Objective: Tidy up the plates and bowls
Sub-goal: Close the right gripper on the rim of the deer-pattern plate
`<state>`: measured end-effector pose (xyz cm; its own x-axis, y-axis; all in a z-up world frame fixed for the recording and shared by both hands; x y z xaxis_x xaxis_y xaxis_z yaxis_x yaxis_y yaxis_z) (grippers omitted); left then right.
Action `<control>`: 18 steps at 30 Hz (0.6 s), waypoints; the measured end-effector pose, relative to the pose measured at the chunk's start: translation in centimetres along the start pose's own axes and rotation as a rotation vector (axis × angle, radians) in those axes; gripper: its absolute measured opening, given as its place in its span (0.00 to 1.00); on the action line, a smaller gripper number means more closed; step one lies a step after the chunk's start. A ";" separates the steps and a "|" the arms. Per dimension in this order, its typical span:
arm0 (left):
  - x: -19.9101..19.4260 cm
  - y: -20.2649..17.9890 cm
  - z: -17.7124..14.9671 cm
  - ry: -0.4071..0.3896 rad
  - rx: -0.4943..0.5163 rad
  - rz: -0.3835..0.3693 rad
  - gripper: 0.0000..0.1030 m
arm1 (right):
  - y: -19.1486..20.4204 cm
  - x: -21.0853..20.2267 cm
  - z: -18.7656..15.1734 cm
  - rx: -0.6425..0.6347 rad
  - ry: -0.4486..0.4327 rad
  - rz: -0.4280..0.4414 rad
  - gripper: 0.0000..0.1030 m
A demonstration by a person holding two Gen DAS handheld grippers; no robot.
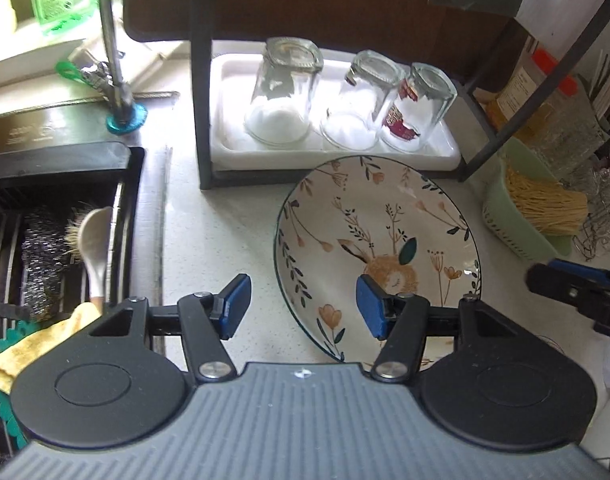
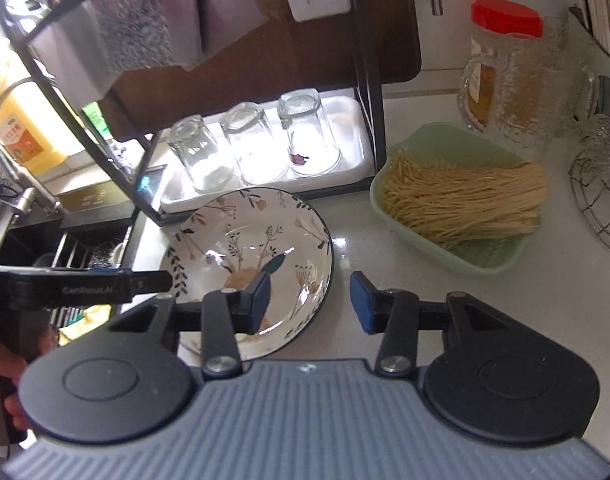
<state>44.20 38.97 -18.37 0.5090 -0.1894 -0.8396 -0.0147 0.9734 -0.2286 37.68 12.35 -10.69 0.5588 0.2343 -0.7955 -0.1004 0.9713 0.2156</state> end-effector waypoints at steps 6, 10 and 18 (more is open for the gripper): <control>1.9 0.9 1.1 0.030 0.022 -0.020 0.59 | -0.1 4.2 0.4 0.059 0.046 -0.017 0.44; 2.9 1.2 2.0 0.042 0.071 -0.010 0.49 | -0.5 6.0 0.6 0.085 0.052 -0.033 0.43; 5.1 1.3 2.3 0.080 0.113 -0.041 0.36 | -1.1 8.1 1.0 0.100 0.065 -0.056 0.29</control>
<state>48.76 39.59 -21.80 0.4368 -0.2348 -0.8684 0.1043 0.9720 -0.2104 43.15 13.12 -16.75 0.5063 0.1847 -0.8424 0.0144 0.9749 0.2224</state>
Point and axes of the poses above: each gripper's, at about its wrist camera, not at the fingertips, and x roughly the way its jaws point, y to its left, z to its top, the point moved 1 cm from there along x, roughly the way its jaws point, and after that the axes turned 3 degrees about -y, right-handed, at the moved point
